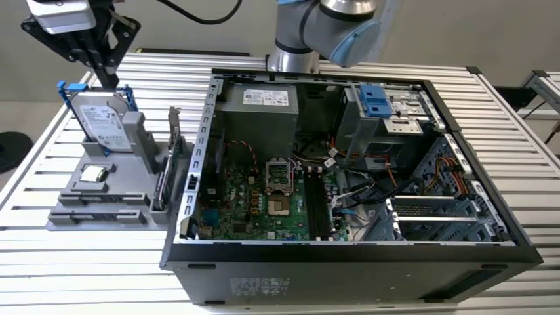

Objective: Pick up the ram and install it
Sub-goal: 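Reach for the ram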

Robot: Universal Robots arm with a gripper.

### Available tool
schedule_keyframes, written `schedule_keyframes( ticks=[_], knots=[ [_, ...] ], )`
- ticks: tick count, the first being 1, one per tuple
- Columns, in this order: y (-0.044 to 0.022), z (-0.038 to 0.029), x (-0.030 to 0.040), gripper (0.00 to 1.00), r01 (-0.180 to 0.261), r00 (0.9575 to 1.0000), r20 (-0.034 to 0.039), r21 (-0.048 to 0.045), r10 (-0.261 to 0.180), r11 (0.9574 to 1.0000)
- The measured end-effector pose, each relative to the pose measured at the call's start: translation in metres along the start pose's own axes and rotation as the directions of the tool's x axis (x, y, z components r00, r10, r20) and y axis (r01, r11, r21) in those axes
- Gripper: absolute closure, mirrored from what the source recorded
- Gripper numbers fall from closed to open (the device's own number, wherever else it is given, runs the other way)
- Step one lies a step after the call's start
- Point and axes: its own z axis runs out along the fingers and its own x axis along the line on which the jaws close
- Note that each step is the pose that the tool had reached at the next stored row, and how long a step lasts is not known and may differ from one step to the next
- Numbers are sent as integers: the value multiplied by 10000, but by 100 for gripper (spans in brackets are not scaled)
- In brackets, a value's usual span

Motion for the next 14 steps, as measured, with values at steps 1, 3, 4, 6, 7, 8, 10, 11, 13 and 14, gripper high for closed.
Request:
schedule_keyframes(
  ticks=[1, 3, 4, 6, 7, 8, 10, 11, 13, 14],
  knots=[
    [-1, 0, 18, 100, 0, 10000, 0, 0, 0, 10000],
    [-4, 0, 50, 100, 1, 10000, -1, 0, -1, 10000],
    [-5, -1, 65, 100, 0, 10000, -2, 0, 0, 10000],
    [-7, 0, 92, 100, 0, 10000, -3, 0, 0, 10000],
    [-7, -1, 103, 100, 1, 10000, -4, 0, -1, 10000],
    [-8, -1, 115, 100, 0, 10000, -4, 0, 0, 10000],
    [-10, -1, 138, 100, 0, 10000, -5, 1, 0, 10000],
    [-11, -1, 150, 100, 0, 10000, -6, 1, 0, 10000],
    [-12, -2, 172, 100, 0, 10000, -7, 1, 0, 10000],
    [-13, -1, 183, 100, 0, 10000, -6, 1, 0, 10000]
  ],
)
